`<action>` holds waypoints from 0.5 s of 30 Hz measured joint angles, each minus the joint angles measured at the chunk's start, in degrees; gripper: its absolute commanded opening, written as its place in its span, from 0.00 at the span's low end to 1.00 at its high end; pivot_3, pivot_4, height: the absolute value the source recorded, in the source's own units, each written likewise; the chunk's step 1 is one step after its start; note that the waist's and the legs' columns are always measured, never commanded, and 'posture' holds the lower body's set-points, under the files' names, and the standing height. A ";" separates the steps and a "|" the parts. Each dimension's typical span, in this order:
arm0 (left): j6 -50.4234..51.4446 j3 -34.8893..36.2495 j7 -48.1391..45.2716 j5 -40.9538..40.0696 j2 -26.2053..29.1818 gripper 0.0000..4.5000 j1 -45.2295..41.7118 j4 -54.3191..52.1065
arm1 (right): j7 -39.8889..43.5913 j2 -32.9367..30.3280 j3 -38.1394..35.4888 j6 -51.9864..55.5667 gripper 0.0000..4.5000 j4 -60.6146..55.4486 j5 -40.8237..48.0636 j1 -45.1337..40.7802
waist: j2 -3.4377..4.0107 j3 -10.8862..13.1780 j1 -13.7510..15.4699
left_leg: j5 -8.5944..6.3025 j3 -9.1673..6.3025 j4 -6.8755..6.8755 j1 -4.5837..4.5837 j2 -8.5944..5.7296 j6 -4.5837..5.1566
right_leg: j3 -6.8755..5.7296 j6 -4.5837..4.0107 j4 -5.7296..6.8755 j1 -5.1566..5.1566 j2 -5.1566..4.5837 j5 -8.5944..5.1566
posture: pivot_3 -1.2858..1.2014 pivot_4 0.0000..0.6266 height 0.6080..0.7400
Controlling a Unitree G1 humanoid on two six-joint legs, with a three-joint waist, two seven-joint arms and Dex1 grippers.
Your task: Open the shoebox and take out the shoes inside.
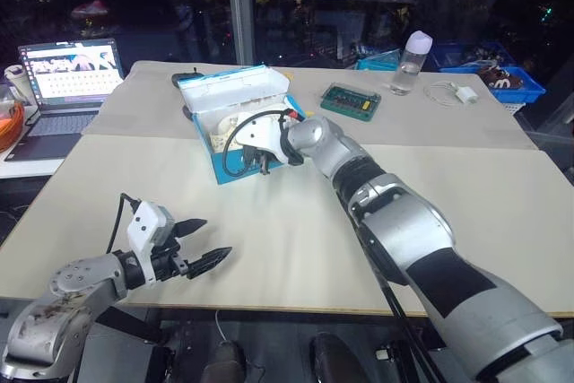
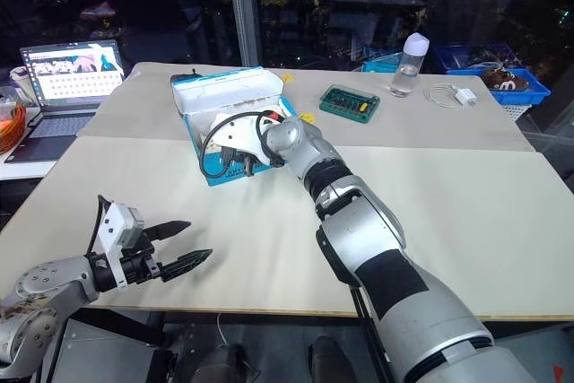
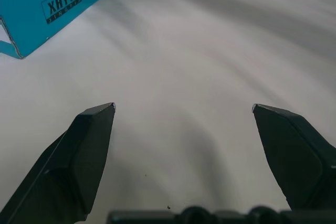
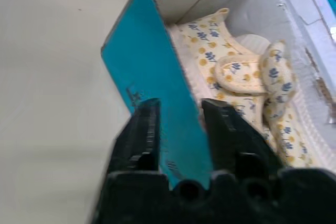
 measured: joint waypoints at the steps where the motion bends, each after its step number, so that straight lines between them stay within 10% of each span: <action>1: 0.00 0.00 0.17 0.00 -0.01 1.00 -0.01 0.00 | 0.00 -0.02 0.33 -0.40 0.01 -0.22 -0.40 0.00 | 0.00 0.00 0.00 | 0.00 0.00 0.00 0.01 0.00 0.01 | 0.00 0.00 0.00 0.00 0.00 0.00 | 0.52 0.24 0.51; 15: 0.00 -0.05 0.26 0.03 -0.02 1.00 -0.71 0.04 | 6.25 -1.85 1.14 -3.41 0.01 -3.75 0.62 2.31 | -0.01 -0.02 -0.15 | 0.01 -0.01 -0.01 0.08 0.00 0.01 | 0.01 0.00 0.00 0.04 0.02 0.00 | 0.52 0.24 0.51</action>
